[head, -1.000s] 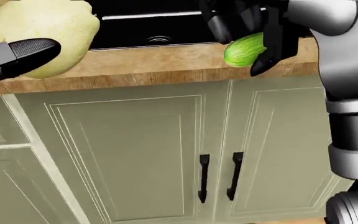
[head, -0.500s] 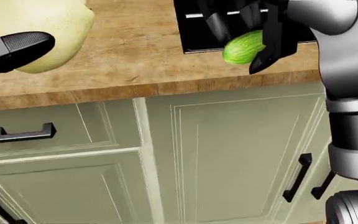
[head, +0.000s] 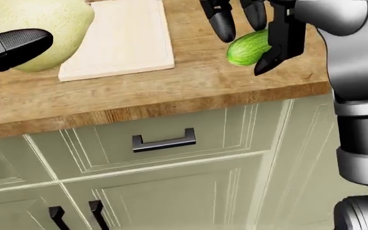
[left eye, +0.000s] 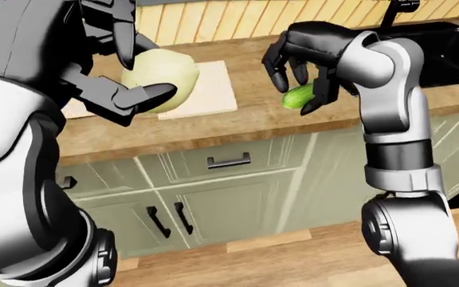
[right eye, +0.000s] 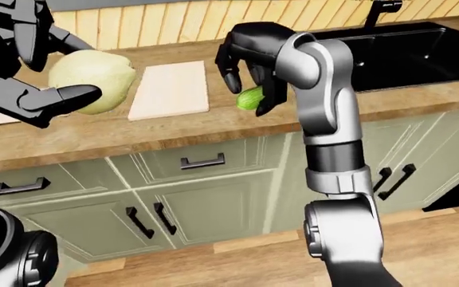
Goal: Place the pear and the pickle on separate cutting boards.
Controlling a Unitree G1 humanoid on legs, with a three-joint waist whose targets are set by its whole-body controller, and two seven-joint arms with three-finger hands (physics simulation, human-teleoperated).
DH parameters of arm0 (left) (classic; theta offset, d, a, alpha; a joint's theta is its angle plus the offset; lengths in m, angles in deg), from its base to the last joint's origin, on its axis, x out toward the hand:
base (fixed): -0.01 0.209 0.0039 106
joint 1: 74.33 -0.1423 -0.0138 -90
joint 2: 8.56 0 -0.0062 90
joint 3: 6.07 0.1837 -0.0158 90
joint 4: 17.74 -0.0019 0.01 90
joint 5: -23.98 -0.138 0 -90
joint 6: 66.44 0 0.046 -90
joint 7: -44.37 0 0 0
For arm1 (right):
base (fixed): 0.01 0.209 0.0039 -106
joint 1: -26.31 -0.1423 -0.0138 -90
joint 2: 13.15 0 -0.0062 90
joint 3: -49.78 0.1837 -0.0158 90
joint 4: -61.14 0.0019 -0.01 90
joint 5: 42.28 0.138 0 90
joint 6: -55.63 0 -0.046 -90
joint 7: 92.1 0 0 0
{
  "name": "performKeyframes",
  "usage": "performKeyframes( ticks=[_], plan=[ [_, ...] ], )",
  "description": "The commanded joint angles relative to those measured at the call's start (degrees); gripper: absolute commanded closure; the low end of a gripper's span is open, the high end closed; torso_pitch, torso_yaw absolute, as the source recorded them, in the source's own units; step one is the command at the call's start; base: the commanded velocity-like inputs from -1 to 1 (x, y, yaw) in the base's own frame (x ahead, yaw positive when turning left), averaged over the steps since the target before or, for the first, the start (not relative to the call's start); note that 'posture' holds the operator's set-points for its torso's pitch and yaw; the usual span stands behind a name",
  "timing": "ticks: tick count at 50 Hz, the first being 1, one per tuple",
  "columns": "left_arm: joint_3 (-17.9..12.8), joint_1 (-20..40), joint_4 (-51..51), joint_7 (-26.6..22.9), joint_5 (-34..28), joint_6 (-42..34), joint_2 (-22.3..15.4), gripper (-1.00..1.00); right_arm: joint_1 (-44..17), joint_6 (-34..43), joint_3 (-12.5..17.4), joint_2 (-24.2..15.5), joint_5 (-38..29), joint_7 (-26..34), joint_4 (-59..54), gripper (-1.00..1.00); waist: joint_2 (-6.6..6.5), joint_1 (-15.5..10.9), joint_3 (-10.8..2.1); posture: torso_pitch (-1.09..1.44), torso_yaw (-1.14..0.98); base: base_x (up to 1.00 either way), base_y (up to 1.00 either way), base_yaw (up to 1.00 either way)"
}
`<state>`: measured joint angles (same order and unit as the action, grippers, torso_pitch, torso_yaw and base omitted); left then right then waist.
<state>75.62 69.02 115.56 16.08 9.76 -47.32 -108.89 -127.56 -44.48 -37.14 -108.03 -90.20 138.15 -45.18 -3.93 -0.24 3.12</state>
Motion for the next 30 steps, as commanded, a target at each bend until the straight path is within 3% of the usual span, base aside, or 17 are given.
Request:
performKeyframes(
  ticks=[1, 2, 3, 4, 5, 6, 9, 17, 21, 22, 24, 25, 26, 27, 28, 29, 30],
  plan=[
    [-0.68, 1.12, -0.15, 0.85, -0.77, 1.19, -0.44, 1.00, -1.75, -1.81, 0.30, -0.45, 0.60, -1.95, 0.27, 1.00, -3.55, -2.12, -3.35, 0.00, 0.00, 0.00, 0.00, 1.00],
    [-0.66, 1.15, -0.12, 0.85, -0.78, 1.12, -0.43, 1.00, -1.94, -1.93, 0.36, -0.45, 0.62, -2.14, 0.06, 1.00, -2.28, -1.72, -1.04, 0.00, 0.00, 0.00, 0.00, 1.00],
    [-0.64, 1.16, -0.04, 0.84, -0.80, 1.02, -0.45, 1.00, -2.07, -1.85, 0.42, -0.41, 0.62, -2.29, -0.02, 1.00, -2.87, -0.91, -1.98, 0.00, 0.00, 0.00, 0.00, 1.00],
    [-0.67, 1.08, -0.02, 0.84, -0.81, 1.03, -0.44, 1.00, -1.96, -1.62, 0.42, -0.36, 0.60, -2.13, 0.03, 1.00, -3.04, -0.29, -2.12, 0.00, 0.00, 0.00, 1.00, 0.00],
    [-0.73, 1.13, -0.01, 0.80, -0.79, 0.98, -0.48, 1.00, -1.89, -1.23, 0.50, -0.26, 0.68, -1.98, 0.13, 1.00, 0.11, -1.39, -1.76, 0.00, 0.00, 0.00, 0.16, 0.00],
    [-0.78, 1.07, 0.00, 0.80, -0.78, 1.05, -0.49, 1.00, -1.95, -0.60, 0.60, -0.13, 0.83, -1.71, 0.40, 1.00, -0.33, -0.64, -0.73, 0.00, 0.00, 0.00, 0.00, 0.00],
    [-0.78, 0.99, 0.15, 0.81, -0.78, 0.93, -0.50, 1.00, -1.92, 0.07, 0.63, -0.08, 1.13, -1.55, 0.65, 1.00, 0.79, -0.07, -0.73, 0.00, 0.00, 0.00, 0.00, 0.00],
    [-0.58, 1.02, 0.12, 0.87, -0.82, 0.96, -0.38, 1.00, -2.06, 0.05, 0.52, -0.39, 1.43, -1.88, 0.98, 1.00, 1.73, -0.17, -0.62, 0.00, 0.00, 0.00, 0.00, 0.00],
    [-0.64, 0.88, 0.08, 0.90, -0.84, 1.17, -0.32, 1.00, -2.06, -0.45, 0.46, -0.54, 1.15, -2.49, 0.69, 1.00, 2.79, -0.73, 0.15, 0.00, 0.00, 0.00, 0.00, 0.00],
    [-0.61, 0.87, 0.09, 0.92, -0.86, 1.16, -0.29, 1.00, -1.92, -0.53, 0.48, -0.52, 1.19, -2.48, 0.83, 1.00, 2.40, -0.79, -0.32, 0.00, 0.00, 0.00, 0.09, 0.00],
    [-0.64, 0.82, 0.06, 0.91, -0.86, 1.26, -0.30, 1.00, -1.89, -0.61, 0.52, -0.54, 1.18, -2.57, 0.77, 1.00, 3.45, -0.57, -1.12, 0.00, 0.00, 0.00, 0.14, 0.00],
    [-0.66, 0.86, 0.04, 0.89, -0.87, 1.23, -0.32, 1.00, -1.92, -0.68, 0.53, -0.56, 1.17, -2.67, 0.70, 1.00, 4.82, -0.57, -2.08, 0.00, 0.00, 0.00, 0.20, 0.00],
    [-0.61, 0.82, 0.19, 0.89, -0.88, 1.13, -0.30, 1.00, -1.82, -0.74, 0.55, -0.56, 1.18, -2.77, 0.72, 1.00, 7.19, 0.26, -2.95, 0.00, 0.00, 0.00, 0.25, 0.00],
    [-0.58, 0.76, 0.31, 0.87, -0.90, 1.08, -0.29, 1.00, -1.86, -0.63, 0.58, -0.54, 1.21, -2.69, 0.80, 1.00, 3.07, -0.76, -2.39, 0.00, 0.00, 0.00, 0.26, 0.00],
    [-0.61, 0.81, 0.32, 0.84, -0.90, 1.01, -0.33, 1.00, -1.81, -0.54, 0.60, -0.52, 1.24, -2.62, 0.93, 1.00, 4.27, 0.30, -2.51, 0.00, 0.00, 0.00, 0.26, 0.00],
    [-0.62, 0.89, 0.33, 0.82, -0.91, 0.94, -0.36, 1.00, -1.80, -0.48, 0.63, -0.52, 1.26, -2.58, 1.01, 1.00, 4.36, 0.46, -2.72, 0.00, 0.00, 0.00, 0.25, 0.00],
    [-0.59, 0.97, 0.33, 0.79, -0.91, 0.90, -0.39, 1.00, -1.79, -0.46, 0.64, -0.54, 1.28, -2.58, 1.01, 1.00, 3.46, 0.52, -2.76, 0.00, 0.00, 0.00, 0.26, 0.00]
  ],
)
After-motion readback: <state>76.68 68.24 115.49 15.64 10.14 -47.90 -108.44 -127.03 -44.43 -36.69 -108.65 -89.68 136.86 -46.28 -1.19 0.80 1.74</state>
